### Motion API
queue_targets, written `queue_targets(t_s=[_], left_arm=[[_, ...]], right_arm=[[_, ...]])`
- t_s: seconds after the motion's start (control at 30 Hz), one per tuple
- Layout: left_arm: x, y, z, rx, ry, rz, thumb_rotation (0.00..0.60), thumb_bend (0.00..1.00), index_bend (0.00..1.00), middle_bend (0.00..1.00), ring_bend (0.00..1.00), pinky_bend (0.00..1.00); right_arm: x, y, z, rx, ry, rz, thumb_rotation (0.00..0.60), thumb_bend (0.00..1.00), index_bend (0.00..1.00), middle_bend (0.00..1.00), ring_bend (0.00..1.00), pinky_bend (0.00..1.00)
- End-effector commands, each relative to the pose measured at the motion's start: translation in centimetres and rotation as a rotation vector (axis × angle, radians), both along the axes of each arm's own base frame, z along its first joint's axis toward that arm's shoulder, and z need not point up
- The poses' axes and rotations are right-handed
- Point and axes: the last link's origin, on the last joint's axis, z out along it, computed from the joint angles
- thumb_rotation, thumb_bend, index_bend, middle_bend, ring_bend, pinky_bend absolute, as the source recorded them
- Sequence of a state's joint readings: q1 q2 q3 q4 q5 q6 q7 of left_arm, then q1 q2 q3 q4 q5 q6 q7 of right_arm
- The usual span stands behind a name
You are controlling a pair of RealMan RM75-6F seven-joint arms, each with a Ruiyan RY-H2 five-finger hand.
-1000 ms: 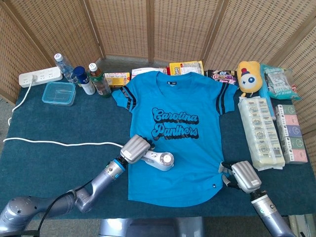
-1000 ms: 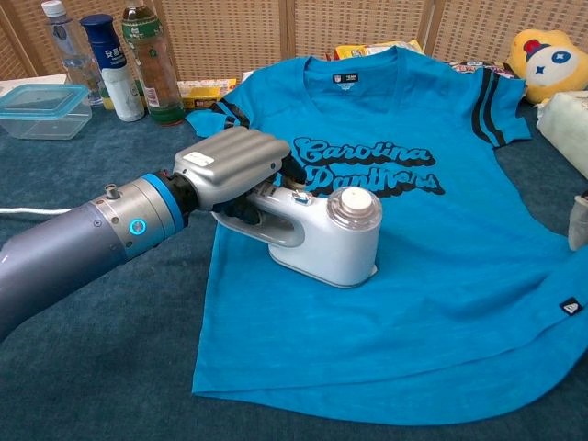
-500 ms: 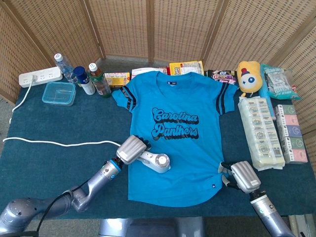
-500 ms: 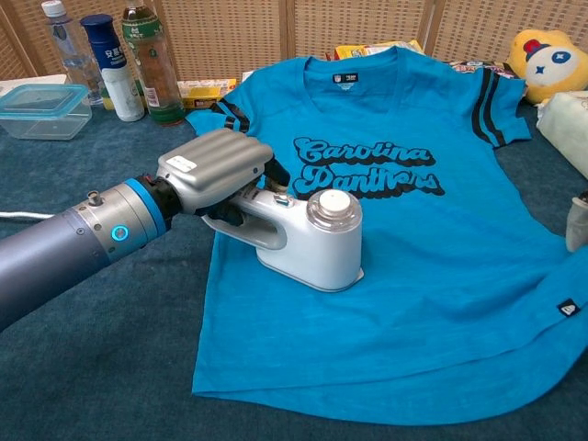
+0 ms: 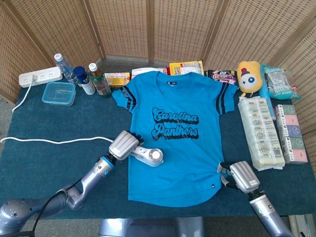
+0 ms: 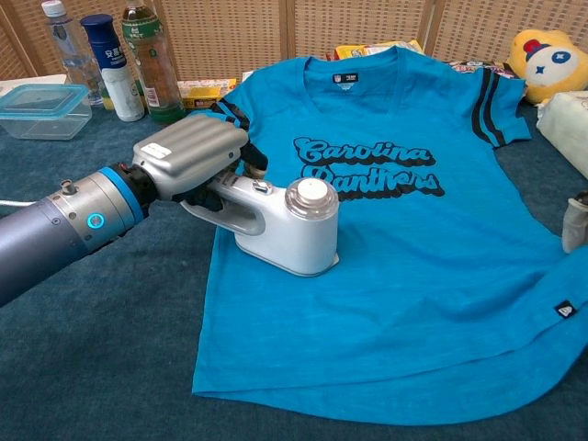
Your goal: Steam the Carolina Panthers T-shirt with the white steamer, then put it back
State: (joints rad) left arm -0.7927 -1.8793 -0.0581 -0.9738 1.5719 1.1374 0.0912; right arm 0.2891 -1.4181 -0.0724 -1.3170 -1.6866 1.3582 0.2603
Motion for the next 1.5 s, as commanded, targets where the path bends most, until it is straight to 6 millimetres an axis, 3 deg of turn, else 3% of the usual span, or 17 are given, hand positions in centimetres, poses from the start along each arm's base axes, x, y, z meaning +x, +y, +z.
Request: queue_targets(t_s=[0.03,0.47,0.73,0.97,1.5], left_arm=[[0.8,-0.6,-0.7,-0.022,-0.004,-0.022,0.600,0.51,0.66,0.71,0.64,0.67],[3.6,-3.1,-3.1,-0.106,-0.018,-0.092,0.600,0.51,0.66,0.71,0.64,0.66],[3.8,-4.2,-3.6,-0.142,-0.012,-0.119,0.600,0.51,0.66,0.71,0.64,0.64],[3.2,-5.0,-3.0,-0.156,-0.009,-0.147,0.600,0.51,0.66,0.71,0.64,0.64],[1.6,-1.5,-1.7,-0.050,0.033,-0.084,0.600,0.51,0.66,0.71,0.64,0.64]], right_arm=[[0.0,0.0,0.1,-0.001,0.000,0.000,0.600,0.52,0.73,0.64,0.65,0.74],[-0.4,0.2,0.4,-0.012,-0.010,-0.007,0.600,0.52,0.73,0.64,0.65,0.74],[-0.4,0.2,0.4,-0.011,-0.012,-0.007,0.600,0.52,0.73,0.64,0.65,0.75],[-0.3,0.2,0.1,-0.002,-0.012,-0.006,0.600,0.52,0.73,0.64,0.65,0.75],[-0.2,-0.1,-0.1,0.001,-0.013,-0.008,0.600,0.52,0.73,0.64,0.66,0.75]])
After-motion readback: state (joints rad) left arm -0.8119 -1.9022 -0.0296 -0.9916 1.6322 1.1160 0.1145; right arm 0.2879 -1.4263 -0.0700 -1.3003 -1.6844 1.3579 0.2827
